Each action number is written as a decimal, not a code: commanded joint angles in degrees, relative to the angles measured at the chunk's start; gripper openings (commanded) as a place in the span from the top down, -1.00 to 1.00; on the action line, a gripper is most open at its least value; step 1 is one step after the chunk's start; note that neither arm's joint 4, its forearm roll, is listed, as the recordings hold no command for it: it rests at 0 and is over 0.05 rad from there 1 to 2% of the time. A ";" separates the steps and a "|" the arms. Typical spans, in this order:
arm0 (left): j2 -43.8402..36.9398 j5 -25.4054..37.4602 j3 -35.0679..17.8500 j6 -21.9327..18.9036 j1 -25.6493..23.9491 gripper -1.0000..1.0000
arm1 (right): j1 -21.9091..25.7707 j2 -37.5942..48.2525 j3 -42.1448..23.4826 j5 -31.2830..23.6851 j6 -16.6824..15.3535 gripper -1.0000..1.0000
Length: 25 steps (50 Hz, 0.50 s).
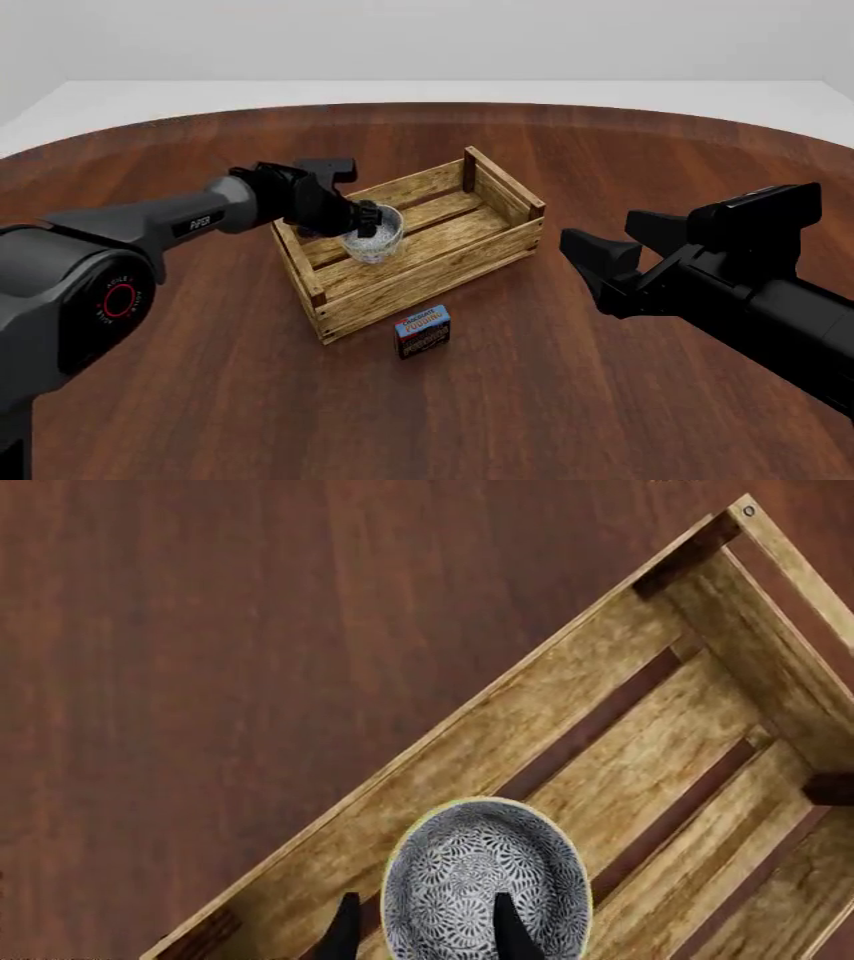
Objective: Stack the right bowl on the left bowl and place them in the tray.
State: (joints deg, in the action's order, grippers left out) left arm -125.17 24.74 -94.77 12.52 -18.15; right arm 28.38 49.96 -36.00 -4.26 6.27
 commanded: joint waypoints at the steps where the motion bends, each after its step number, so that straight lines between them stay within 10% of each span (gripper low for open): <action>1: 2.64 -1.06 2.35 2.58 -0.56 -1.00 | 0.01 0.00 0.00 0.00 -0.01 -1.00; 25: 6.16 -0.89 3.95 2.23 -1.12 -1.00 | 0.00 0.00 0.00 0.00 -0.02 -1.00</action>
State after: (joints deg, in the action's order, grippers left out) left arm -123.09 25.20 -93.85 12.40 -18.64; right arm 28.38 49.96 -36.00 -4.26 6.27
